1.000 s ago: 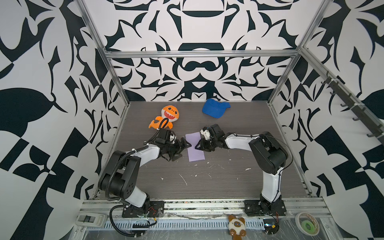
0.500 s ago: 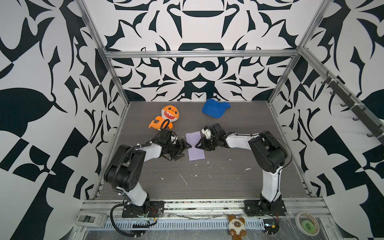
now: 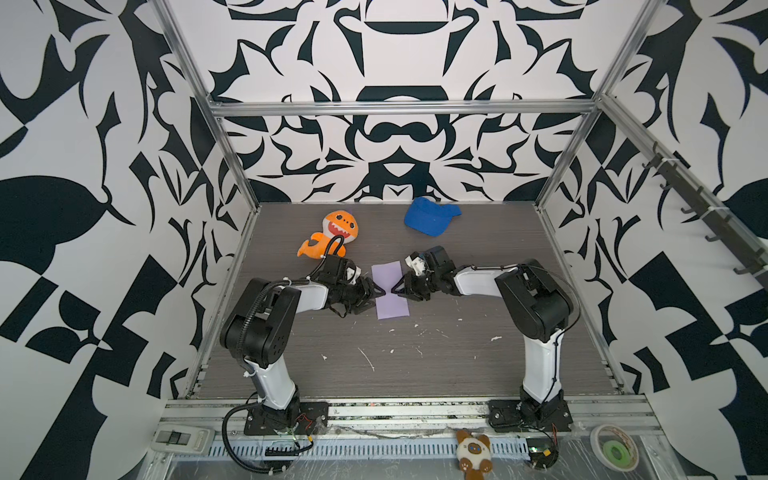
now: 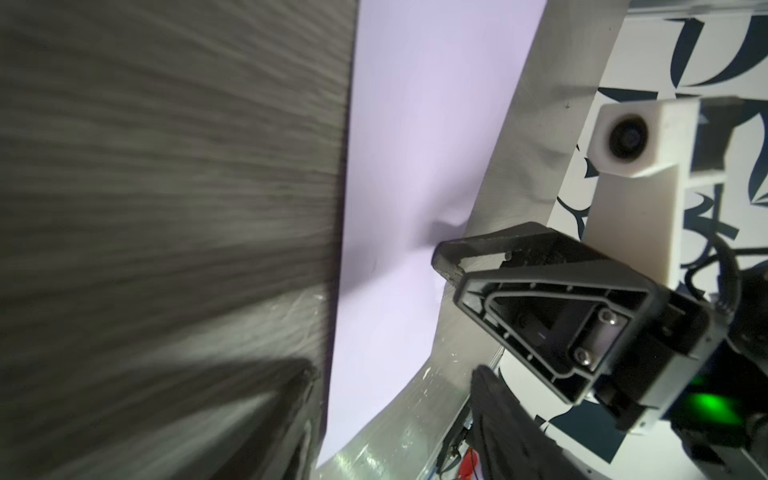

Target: Fold a paper plane with a square sheet of paper (pick it up from the middle)

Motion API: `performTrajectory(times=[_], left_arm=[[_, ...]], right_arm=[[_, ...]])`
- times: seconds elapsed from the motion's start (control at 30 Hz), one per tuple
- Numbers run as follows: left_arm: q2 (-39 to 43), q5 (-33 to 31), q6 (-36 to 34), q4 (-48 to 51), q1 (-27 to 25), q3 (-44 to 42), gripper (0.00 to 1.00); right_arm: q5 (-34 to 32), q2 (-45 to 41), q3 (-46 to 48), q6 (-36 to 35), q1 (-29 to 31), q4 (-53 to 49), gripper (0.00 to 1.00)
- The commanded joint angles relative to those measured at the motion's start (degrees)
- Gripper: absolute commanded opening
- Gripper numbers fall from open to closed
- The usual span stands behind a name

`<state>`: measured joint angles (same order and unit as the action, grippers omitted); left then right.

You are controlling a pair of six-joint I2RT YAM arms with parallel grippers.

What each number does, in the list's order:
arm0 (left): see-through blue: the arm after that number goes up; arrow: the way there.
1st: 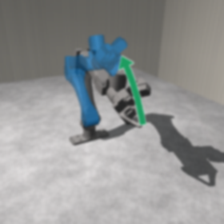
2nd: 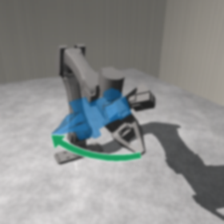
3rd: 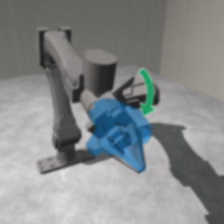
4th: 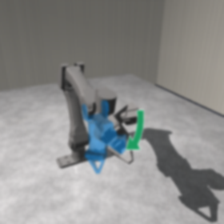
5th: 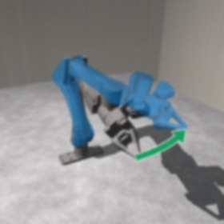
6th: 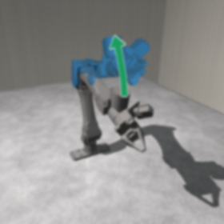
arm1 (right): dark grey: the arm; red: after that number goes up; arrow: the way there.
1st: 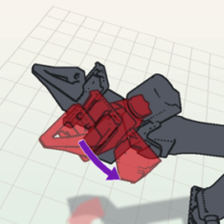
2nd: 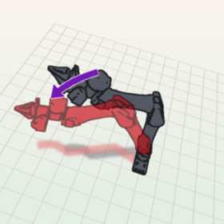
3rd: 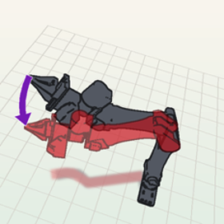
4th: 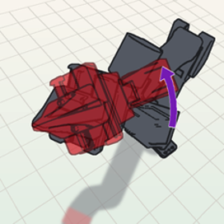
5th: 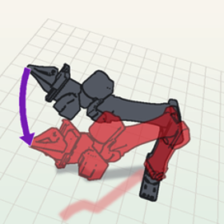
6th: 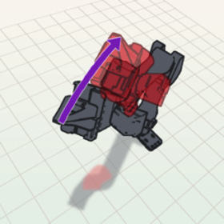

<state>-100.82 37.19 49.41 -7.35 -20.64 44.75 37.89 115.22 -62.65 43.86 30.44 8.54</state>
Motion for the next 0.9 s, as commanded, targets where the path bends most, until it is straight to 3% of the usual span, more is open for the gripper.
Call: performTrajectory(times=[0.0,0.37,0.87], left_arm=[[-2.28,0.87,-5.28,-1.36,0.14,0.34,0.61],[-2.53,6.72,-4.93,-11.45,1.49,-0.99,0.56],[-5.11,5.48,-3.68,-10.92,3.52,-0.15,0.53]], right_arm=[[-0.19,0.71,0.83,0.55,-0.2,0.25,0.36],[0.08,0.8,1.23,0.53,-0.45,0.51,0.36],[0.26,1.24,1.27,0.53,-0.44,0.67,0.36]])
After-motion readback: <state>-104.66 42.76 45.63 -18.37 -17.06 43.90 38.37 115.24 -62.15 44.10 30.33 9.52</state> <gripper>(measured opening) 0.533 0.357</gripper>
